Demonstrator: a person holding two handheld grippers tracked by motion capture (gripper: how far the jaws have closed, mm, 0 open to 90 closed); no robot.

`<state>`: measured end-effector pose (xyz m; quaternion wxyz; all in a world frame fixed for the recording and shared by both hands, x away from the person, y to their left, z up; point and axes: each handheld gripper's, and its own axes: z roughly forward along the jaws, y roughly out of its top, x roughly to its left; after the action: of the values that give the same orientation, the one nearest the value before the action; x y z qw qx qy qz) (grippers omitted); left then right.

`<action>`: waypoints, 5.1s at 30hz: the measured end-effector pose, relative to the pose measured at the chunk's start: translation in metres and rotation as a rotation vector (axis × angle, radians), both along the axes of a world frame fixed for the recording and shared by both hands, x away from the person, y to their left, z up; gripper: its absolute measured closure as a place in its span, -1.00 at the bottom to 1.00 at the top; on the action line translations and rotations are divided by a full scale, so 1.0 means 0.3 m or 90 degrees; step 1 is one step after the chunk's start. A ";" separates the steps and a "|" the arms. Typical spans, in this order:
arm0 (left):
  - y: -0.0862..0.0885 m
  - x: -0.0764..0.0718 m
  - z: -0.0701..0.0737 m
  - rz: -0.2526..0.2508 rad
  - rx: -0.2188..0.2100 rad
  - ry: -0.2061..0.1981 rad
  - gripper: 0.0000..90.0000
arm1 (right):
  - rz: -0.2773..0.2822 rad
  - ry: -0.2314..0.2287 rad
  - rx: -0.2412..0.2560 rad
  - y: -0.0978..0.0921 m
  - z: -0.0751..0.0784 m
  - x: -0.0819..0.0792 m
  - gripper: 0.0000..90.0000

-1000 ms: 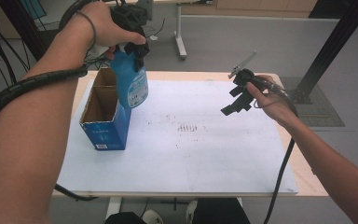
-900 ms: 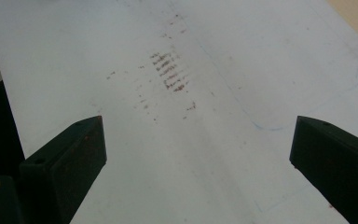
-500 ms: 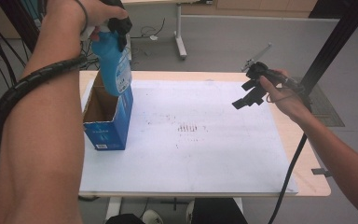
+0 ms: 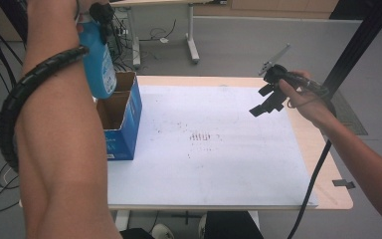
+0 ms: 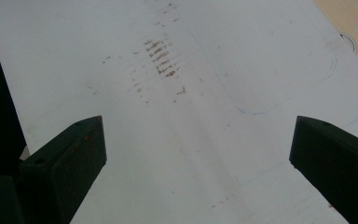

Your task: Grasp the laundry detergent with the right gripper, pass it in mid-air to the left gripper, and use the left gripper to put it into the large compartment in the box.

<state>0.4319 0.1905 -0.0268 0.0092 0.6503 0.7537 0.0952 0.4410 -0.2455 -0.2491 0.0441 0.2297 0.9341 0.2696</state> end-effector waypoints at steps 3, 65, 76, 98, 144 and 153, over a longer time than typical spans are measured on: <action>0.013 -0.002 -0.002 0.006 0.001 0.000 -0.20 | -0.001 0.001 0.002 -0.009 -0.003 0.000 -0.92; 0.103 0.082 -0.538 -0.035 -0.018 0.089 -0.19 | 0.000 0.026 -0.024 -0.023 -0.101 -0.016 -0.92; 0.105 0.087 -0.687 -0.036 -0.029 0.110 -0.19 | -0.006 0.036 -0.029 -0.038 -0.126 -0.023 -0.92; 0.109 0.100 -0.814 -0.056 -0.019 0.118 -0.18 | -0.016 0.039 -0.040 -0.052 -0.150 -0.020 -0.92; 0.106 0.114 -0.832 -0.055 -0.011 0.094 -0.20 | -0.032 0.035 -0.038 -0.092 -0.146 -0.029 -0.92; 0.105 0.115 -0.832 -0.053 -0.009 0.095 -0.21 | -0.031 0.034 -0.038 -0.094 -0.142 -0.030 -0.92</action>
<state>0.4663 0.2220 -0.2763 -0.0384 0.6863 0.7251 0.0408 0.4322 -0.2737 -0.2918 0.0325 0.2583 0.9367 0.2343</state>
